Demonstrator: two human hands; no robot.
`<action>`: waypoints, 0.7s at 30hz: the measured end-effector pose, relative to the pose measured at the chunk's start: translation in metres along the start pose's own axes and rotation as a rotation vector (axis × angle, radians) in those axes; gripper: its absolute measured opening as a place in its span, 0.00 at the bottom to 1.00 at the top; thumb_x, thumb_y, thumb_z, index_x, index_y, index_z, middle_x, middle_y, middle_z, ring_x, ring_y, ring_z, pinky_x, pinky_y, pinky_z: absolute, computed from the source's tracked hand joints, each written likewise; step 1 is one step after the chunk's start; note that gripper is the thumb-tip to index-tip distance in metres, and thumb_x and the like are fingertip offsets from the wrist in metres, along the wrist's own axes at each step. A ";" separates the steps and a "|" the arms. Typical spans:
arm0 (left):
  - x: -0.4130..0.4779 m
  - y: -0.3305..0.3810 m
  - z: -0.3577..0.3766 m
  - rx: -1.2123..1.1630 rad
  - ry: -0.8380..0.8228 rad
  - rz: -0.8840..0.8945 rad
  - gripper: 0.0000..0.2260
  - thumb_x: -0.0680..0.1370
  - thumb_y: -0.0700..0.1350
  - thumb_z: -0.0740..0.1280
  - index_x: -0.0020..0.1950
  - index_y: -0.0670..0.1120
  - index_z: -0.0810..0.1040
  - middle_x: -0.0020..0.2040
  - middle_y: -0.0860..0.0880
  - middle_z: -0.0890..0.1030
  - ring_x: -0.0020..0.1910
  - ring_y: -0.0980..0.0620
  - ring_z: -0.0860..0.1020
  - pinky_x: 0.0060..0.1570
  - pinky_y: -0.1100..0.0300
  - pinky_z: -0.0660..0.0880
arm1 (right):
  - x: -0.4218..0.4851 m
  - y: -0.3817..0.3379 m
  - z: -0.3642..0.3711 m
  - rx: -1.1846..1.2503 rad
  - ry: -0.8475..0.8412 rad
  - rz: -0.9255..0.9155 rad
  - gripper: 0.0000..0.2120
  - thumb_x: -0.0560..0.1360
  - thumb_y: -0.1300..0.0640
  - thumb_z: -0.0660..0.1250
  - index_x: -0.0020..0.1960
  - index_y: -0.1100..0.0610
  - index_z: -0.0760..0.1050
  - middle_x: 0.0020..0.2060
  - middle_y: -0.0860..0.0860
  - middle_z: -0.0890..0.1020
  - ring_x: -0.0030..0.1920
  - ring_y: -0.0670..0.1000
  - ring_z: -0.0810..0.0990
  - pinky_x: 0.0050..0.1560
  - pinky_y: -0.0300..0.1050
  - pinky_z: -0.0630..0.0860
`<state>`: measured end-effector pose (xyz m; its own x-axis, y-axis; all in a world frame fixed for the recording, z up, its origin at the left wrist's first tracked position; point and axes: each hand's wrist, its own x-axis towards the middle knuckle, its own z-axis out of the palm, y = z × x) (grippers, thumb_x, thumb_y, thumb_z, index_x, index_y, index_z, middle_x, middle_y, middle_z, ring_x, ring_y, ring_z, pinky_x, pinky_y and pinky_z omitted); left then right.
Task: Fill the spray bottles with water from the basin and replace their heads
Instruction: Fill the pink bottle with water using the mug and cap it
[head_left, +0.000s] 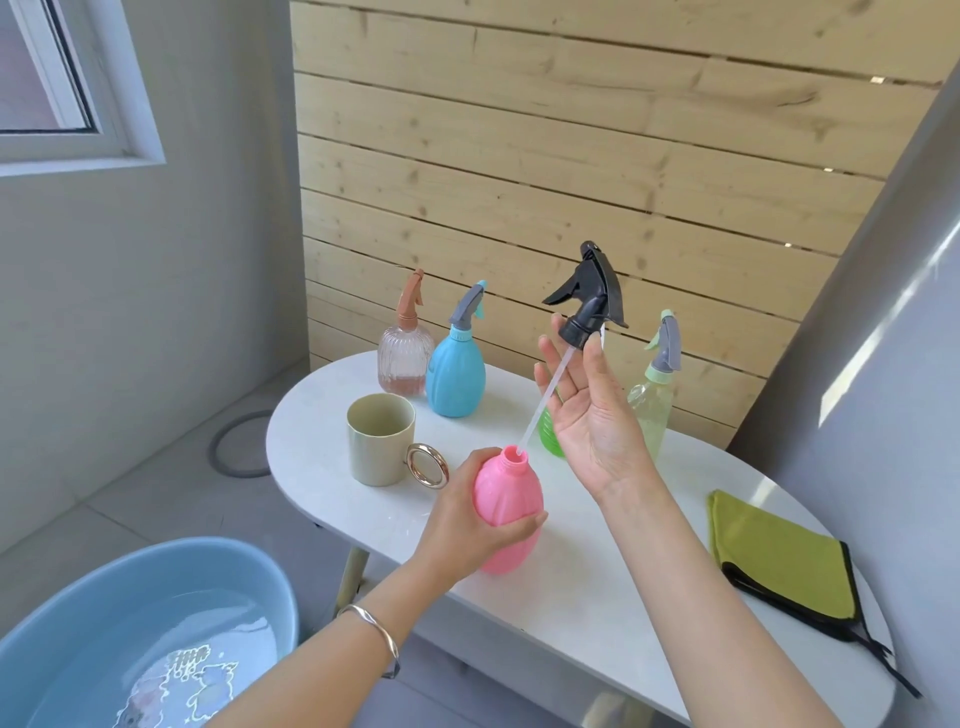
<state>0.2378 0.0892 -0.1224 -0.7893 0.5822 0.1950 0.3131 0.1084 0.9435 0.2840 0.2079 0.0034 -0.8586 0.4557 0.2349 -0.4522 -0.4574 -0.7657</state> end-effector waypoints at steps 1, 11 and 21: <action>0.000 0.000 0.000 0.000 -0.001 -0.001 0.31 0.60 0.62 0.77 0.60 0.64 0.70 0.53 0.63 0.77 0.52 0.63 0.76 0.50 0.58 0.78 | 0.000 0.002 -0.002 -0.015 -0.017 -0.007 0.18 0.64 0.45 0.70 0.52 0.48 0.80 0.53 0.45 0.83 0.55 0.45 0.81 0.56 0.37 0.76; 0.001 0.002 -0.004 -0.026 -0.055 -0.025 0.34 0.60 0.60 0.79 0.62 0.61 0.68 0.54 0.60 0.78 0.52 0.65 0.76 0.50 0.65 0.76 | -0.020 0.031 -0.051 -0.594 -0.104 0.155 0.12 0.71 0.63 0.71 0.54 0.56 0.79 0.46 0.48 0.85 0.50 0.44 0.81 0.52 0.36 0.74; 0.015 0.003 -0.028 0.117 -0.356 -0.092 0.39 0.68 0.45 0.78 0.71 0.56 0.60 0.61 0.56 0.74 0.59 0.57 0.75 0.52 0.64 0.75 | -0.017 0.026 -0.057 -0.829 -0.296 0.228 0.12 0.73 0.63 0.69 0.56 0.56 0.79 0.54 0.48 0.84 0.58 0.44 0.79 0.58 0.33 0.73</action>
<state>0.2115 0.0755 -0.1093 -0.5907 0.8068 -0.0134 0.3239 0.2523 0.9118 0.3009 0.2318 -0.0543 -0.9847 0.1542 0.0812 -0.0432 0.2353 -0.9710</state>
